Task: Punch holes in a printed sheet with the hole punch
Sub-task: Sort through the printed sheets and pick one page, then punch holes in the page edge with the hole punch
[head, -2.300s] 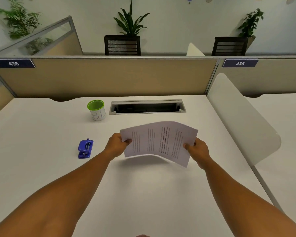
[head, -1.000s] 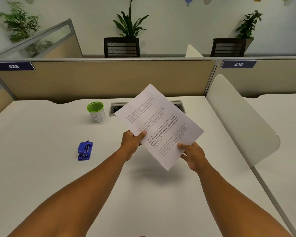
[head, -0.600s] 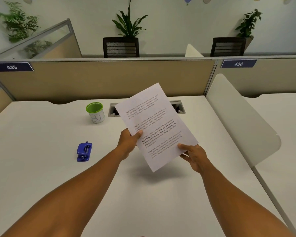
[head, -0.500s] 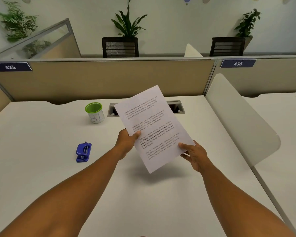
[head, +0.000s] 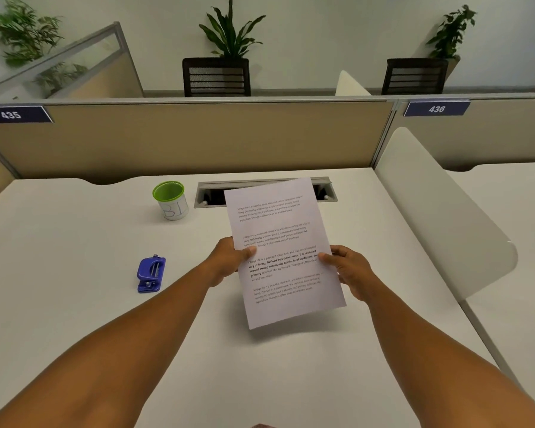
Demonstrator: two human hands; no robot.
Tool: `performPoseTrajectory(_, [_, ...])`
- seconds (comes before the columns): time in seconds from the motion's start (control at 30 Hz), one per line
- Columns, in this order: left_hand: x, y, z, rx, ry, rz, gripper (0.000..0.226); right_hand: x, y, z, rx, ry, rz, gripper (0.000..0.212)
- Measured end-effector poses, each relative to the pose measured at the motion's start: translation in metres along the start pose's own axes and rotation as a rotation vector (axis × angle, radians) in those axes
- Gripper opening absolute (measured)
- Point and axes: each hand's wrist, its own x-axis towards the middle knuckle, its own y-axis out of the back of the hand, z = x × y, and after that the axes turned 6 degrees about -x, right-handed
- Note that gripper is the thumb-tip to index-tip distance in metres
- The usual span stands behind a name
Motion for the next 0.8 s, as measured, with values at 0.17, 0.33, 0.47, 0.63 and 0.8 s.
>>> performPoseTrajectory(0.17, [0.007, 0.007, -0.010, 0.052, 0.072, -0.060, 0.034, 0.007, -0.009, -0.005, -0.107, -0.005, -0.039, 0.021])
performPoseTrajectory(0.33, [0.012, 0.012, -0.020, 0.082, 0.146, -0.072, 0.034, 0.011, -0.017, -0.004, -0.196, -0.050, -0.075, 0.013])
performPoseTrajectory(0.47, [0.015, 0.016, -0.031, 0.074, 0.182, -0.080, 0.035, 0.015, -0.022, 0.003, -0.257, -0.091, -0.070, 0.018])
performPoseTrajectory(0.63, [0.020, 0.028, -0.045, 0.079, 0.142, 0.160, 0.018, 0.019, -0.027, 0.011, -0.319, -0.150, -0.031, 0.020])
performPoseTrajectory(0.8, [0.015, 0.056, -0.051, 0.274, 0.112, 0.510, 0.009, 0.024, -0.032, 0.015, -0.342, -0.182, -0.015, 0.020])
